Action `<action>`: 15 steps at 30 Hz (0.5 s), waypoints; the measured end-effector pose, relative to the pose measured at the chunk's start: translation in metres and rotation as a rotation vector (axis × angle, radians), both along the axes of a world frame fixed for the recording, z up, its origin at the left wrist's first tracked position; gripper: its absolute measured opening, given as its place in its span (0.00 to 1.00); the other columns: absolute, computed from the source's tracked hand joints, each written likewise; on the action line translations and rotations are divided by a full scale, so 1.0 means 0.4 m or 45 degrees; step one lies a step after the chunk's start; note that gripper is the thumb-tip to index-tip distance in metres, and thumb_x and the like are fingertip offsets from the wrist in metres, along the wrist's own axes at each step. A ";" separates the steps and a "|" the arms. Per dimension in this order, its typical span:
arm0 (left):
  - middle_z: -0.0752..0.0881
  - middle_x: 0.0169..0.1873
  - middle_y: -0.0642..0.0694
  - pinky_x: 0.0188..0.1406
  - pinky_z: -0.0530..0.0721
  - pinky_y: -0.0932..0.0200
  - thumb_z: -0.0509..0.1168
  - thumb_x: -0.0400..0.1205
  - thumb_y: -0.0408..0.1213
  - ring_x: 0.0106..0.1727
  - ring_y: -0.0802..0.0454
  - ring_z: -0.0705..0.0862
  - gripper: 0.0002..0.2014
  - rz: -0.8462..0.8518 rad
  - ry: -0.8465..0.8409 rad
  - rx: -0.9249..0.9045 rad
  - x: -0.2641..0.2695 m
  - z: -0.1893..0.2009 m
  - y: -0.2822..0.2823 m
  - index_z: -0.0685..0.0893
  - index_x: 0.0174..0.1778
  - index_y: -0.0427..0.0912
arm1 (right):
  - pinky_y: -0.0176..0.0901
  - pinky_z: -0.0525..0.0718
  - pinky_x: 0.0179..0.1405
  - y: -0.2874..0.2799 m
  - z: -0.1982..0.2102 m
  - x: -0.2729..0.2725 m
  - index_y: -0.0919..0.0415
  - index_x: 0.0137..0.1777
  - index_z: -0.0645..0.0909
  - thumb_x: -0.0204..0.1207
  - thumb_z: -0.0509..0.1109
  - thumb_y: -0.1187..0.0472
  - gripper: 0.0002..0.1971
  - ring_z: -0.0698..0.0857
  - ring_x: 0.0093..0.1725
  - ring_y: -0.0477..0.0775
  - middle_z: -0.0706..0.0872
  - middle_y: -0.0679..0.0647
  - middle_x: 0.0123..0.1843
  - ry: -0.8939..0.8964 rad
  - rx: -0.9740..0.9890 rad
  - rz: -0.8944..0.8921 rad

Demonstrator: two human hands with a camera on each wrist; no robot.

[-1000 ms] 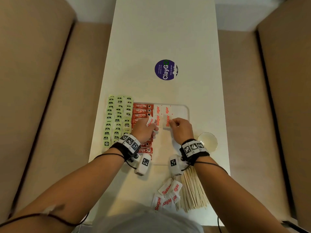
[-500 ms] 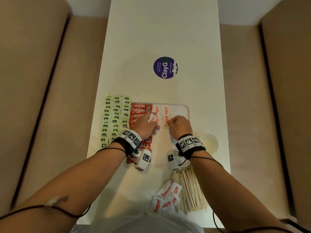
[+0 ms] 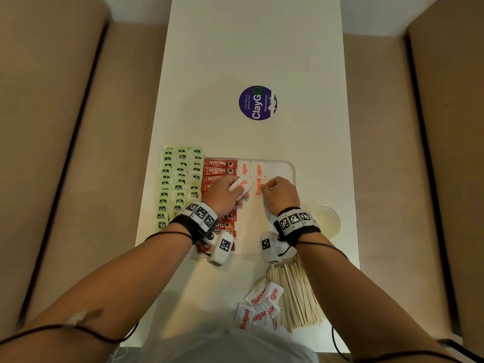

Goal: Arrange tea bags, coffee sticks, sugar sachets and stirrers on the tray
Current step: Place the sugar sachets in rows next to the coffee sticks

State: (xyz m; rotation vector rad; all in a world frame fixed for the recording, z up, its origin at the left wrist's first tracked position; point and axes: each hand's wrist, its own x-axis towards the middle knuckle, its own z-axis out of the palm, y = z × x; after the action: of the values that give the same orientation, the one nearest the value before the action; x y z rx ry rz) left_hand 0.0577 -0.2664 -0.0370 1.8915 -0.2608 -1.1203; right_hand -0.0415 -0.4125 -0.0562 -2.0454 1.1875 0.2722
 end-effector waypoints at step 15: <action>0.92 0.40 0.42 0.28 0.85 0.60 0.61 0.90 0.33 0.36 0.46 0.88 0.04 0.131 0.146 -0.125 -0.037 0.033 0.033 0.80 0.57 0.40 | 0.34 0.83 0.33 0.055 0.044 -0.033 0.58 0.54 0.86 0.87 0.68 0.56 0.08 0.89 0.37 0.47 0.93 0.53 0.43 -0.504 0.499 0.049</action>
State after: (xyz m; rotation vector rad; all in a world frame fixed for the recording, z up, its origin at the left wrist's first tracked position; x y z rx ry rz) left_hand 0.0430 -0.2533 -0.0239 1.7282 -0.1499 -1.1211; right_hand -0.0548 -0.3904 -0.0385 -1.6797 0.7813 0.0990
